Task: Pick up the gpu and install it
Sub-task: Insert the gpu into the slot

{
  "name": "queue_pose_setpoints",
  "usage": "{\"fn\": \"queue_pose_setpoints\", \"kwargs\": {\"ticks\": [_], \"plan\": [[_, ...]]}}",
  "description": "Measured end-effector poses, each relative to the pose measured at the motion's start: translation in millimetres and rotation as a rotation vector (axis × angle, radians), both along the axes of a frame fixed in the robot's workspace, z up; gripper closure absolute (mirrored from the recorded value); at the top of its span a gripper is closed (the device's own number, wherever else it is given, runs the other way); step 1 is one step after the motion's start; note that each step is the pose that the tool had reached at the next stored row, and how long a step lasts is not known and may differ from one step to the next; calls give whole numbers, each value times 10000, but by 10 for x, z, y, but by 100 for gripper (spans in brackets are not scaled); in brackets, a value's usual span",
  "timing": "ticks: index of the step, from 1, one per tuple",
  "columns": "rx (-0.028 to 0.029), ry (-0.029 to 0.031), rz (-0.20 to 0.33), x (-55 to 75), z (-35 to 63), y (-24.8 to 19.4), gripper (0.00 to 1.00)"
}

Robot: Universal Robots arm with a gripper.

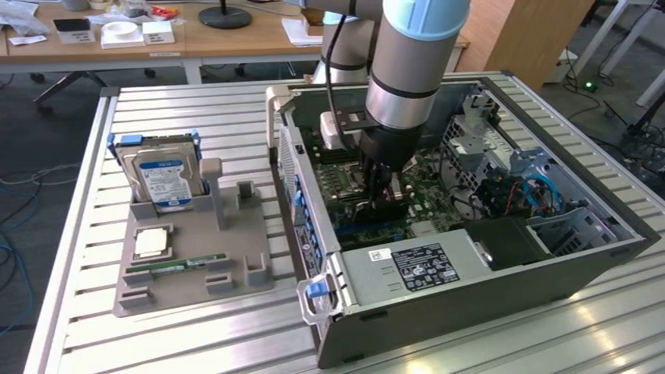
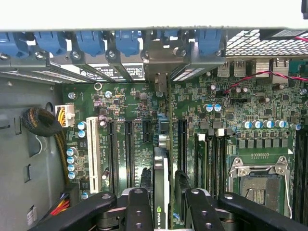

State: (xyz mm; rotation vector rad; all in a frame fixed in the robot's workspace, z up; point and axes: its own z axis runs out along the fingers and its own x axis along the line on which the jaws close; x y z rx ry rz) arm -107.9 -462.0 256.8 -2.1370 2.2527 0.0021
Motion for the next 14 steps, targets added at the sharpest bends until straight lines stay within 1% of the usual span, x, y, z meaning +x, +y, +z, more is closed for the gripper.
{"fn": "queue_pose_setpoints", "kwargs": {"ticks": [5, 10, 14], "plan": [[24, -1, 0, 0, 23, 0, 67], [22, 1, 1, 0, 21, -11, 67], [23, 1, 0, 0, 21, -11, 67]]}}
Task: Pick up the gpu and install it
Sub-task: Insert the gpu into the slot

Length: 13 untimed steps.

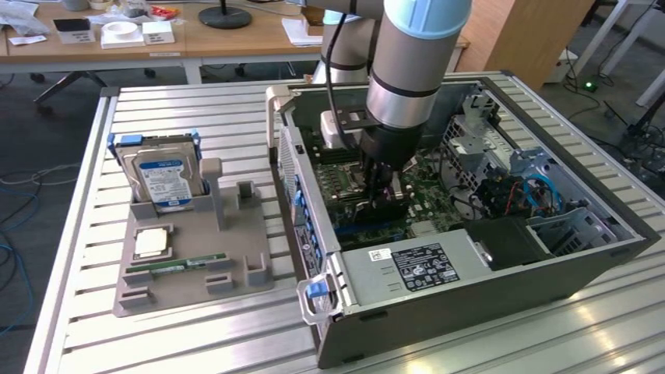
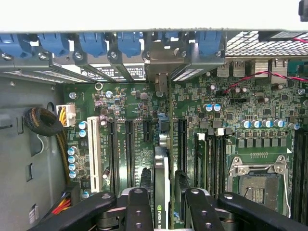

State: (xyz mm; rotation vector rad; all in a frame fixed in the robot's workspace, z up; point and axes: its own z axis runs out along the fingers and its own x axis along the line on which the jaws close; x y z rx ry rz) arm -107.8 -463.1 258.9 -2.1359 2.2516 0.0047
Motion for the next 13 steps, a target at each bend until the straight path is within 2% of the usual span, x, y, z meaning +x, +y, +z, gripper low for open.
{"fn": "queue_pose_setpoints", "kwargs": {"ticks": [5, 6, 7, 13], "plan": [[0, 0, 1, 0, 0, 0, 67], [-1, 0, 0, 0, 0, 0, 68], [-1, 0, 0, 0, 0, 0, 74], [0, 0, 0, 0, 0, 0, 74]]}}
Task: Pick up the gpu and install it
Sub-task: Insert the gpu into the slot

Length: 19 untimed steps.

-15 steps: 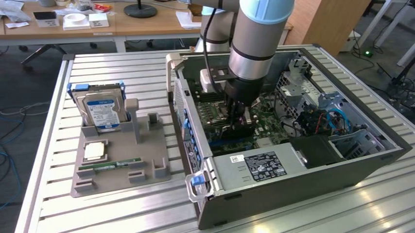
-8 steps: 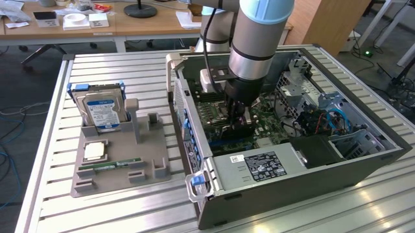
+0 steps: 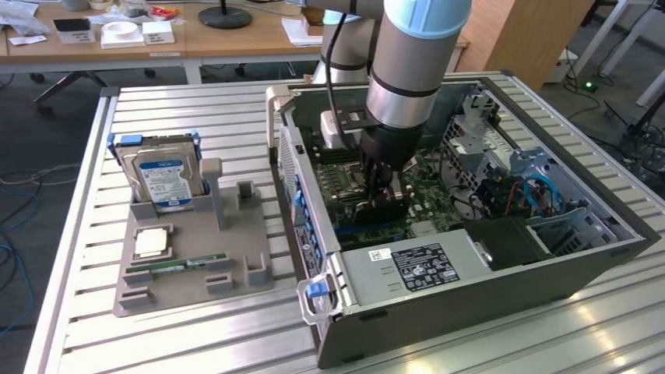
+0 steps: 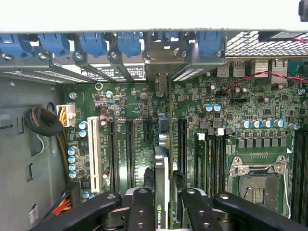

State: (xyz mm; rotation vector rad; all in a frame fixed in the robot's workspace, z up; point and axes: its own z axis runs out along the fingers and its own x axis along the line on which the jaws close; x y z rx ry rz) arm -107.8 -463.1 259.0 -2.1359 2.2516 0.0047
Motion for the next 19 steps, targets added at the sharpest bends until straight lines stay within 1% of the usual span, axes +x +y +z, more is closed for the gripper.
{"fn": "queue_pose_setpoints", "kwargs": {"ticks": [10, 19], "plan": [[1, -1, 0, -2, -8, 0, 74], [28, -1, -12, -14, -7, 0, 74]]}}
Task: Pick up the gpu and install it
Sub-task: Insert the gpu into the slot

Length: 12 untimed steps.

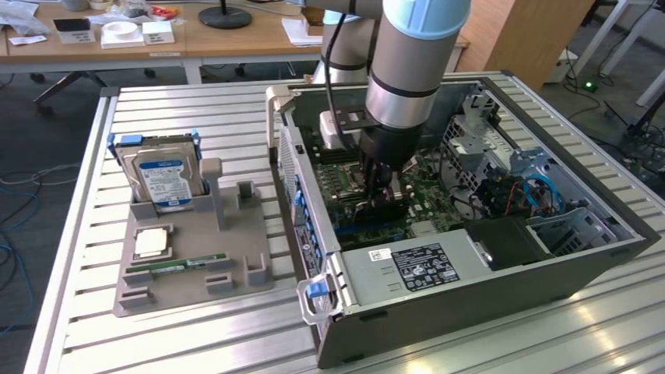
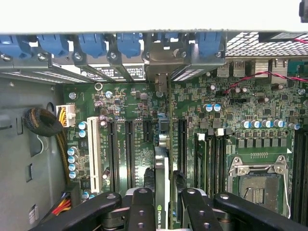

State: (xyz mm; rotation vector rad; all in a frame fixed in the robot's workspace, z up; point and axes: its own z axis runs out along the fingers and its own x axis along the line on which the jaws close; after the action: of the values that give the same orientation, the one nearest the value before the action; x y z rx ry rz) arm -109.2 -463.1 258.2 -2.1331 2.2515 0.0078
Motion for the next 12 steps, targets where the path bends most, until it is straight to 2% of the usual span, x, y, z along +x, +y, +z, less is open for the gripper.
{"fn": "queue_pose_setpoints", "kwargs": {"ticks": [12], "plan": [[30, 4, -1, -17, -15, -1, 74]]}}
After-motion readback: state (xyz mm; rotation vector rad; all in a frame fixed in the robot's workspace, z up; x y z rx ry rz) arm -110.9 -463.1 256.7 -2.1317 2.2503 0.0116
